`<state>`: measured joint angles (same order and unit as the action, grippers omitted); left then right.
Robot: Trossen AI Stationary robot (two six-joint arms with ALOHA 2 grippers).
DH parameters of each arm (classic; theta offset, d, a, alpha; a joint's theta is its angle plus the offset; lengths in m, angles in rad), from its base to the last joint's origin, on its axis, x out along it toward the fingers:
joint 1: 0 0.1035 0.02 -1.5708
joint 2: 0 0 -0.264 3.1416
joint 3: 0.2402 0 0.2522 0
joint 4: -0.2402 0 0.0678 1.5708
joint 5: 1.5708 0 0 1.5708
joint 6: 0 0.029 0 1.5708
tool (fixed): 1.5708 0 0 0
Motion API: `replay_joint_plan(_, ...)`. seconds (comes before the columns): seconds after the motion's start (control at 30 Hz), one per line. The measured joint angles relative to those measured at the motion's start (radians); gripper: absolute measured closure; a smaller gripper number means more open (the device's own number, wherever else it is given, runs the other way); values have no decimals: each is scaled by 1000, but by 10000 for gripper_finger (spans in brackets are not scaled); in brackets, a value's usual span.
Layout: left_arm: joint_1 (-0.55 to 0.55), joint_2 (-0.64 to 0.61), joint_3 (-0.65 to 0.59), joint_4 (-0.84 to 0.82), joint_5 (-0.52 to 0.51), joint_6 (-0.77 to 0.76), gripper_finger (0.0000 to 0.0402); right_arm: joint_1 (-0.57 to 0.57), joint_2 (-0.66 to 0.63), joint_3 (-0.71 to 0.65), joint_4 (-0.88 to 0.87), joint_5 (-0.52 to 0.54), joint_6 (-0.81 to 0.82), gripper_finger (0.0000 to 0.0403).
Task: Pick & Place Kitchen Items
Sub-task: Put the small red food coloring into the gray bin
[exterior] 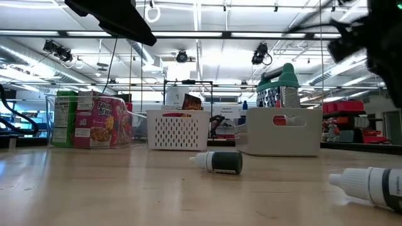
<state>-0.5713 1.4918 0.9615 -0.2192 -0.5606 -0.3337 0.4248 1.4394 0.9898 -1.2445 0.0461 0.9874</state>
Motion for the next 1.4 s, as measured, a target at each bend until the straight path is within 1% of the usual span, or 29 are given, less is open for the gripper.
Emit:
replay_joint_plan(0.1,0,0,0,0,0,-27,248,23,0,-80,52,-60,28,168)
replay_joint_plan(0.17,0,0,0,0,0,-33,248,34,0,-134,135,-93,27,168)
replay_joint_plan(0.3,0,0,0,0,0,-27,248,38,0,-228,304,-218,60,174)
replay_joint_plan(0.33,0,0,0,0,0,-25,248,38,0,-246,326,-225,60,175)
replay_joint_plan(0.5,0,0,0,0,3,-27,248,37,0,-281,326,-220,102,186)
replay_joint_plan(0.6,0,0,0,0,3,-25,248,37,0,-281,338,-213,90,191)
replay_joint_plan(0.73,0,0,0,0,3,-23,248,37,0,-282,339,-133,67,198)
replay_joint_plan(0.87,0,0,0,0,4,-23,248,37,0,-305,344,-101,49,203)
replay_joint_plan(0.97,0,0,0,0,4,-22,248,37,0,-339,377,-63,74,206)
replay_joint_plan(1.07,0,0,0,0,4,-22,248,37,-4,-365,420,-68,91,207)
replay_joint_plan(1.23,0,0,0,0,4,-22,248,37,-3,-370,425,-64,82,208)
replay_joint_plan(1.4,0,0,0,0,4,-22,248,37,-3,-371,438,-62,85,231)
